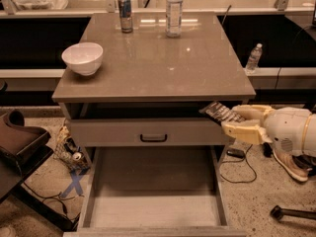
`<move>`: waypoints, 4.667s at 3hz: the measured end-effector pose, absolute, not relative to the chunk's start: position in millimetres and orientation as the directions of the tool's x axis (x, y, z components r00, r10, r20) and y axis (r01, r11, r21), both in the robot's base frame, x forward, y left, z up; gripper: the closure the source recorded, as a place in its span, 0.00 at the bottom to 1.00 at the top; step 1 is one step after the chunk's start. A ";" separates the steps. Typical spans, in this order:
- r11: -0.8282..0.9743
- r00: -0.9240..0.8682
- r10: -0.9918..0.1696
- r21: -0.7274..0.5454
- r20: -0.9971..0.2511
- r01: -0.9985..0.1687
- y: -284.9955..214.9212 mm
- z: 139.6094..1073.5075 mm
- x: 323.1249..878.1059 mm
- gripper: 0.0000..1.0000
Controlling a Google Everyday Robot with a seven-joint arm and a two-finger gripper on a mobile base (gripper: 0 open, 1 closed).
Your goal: Place rxbar chocolate into middle drawer
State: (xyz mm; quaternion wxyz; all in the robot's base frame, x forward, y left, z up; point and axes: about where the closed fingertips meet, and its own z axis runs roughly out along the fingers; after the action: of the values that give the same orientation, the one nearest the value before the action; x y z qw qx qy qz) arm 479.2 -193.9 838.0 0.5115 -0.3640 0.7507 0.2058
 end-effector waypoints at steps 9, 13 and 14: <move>0.426 -0.166 -0.519 -0.085 -0.838 -0.901 2.4 515.6 465.4 1.00; 0.146 -0.101 -0.505 0.030 -0.857 -0.989 40.3 418.5 484.9 1.00; 0.129 -0.097 -0.509 0.036 -0.855 -0.991 43.8 415.3 484.3 0.87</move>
Offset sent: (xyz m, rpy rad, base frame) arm -0.0110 0.0313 -0.0698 0.0893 -0.0033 0.0670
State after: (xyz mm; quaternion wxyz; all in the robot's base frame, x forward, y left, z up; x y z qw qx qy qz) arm 484.3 43.8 415.3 0.3585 -0.5681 0.6602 0.3358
